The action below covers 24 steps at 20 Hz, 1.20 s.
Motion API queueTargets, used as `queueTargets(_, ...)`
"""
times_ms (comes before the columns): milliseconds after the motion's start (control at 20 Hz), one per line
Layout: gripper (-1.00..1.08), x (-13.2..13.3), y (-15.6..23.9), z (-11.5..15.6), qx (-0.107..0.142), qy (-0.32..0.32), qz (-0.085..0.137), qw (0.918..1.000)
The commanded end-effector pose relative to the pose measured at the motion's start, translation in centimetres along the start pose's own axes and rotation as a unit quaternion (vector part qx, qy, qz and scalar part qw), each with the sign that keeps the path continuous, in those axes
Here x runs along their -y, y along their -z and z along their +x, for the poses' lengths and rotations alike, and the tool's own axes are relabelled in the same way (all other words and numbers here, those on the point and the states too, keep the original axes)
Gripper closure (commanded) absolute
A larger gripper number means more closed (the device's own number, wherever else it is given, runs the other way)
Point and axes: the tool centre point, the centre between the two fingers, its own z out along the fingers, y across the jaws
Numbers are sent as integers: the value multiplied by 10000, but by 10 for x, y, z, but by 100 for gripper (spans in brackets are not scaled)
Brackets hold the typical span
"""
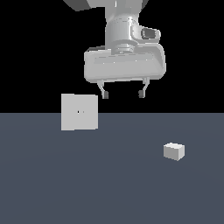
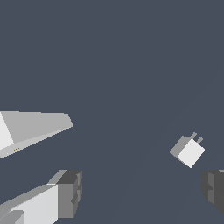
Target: Plug the charger into the wall socket.
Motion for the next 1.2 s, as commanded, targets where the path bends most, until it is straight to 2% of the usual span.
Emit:
queueTargets(0, -92, -6, -5, 0, -121, -191, -41, 9997)
queueTargets(250, -92, -23, -17, -2, -432, -674, -146, 9967)
queueTargets(550, -92, -44, -33, -4, -840, -1308, -286, 9874)
queueTargets(850, -92, -65, -47, -8, -1211, -1883, -419, 9737)
queueTargets(1150, -92, -84, -61, -12, -1561, -2425, -554, 9559)
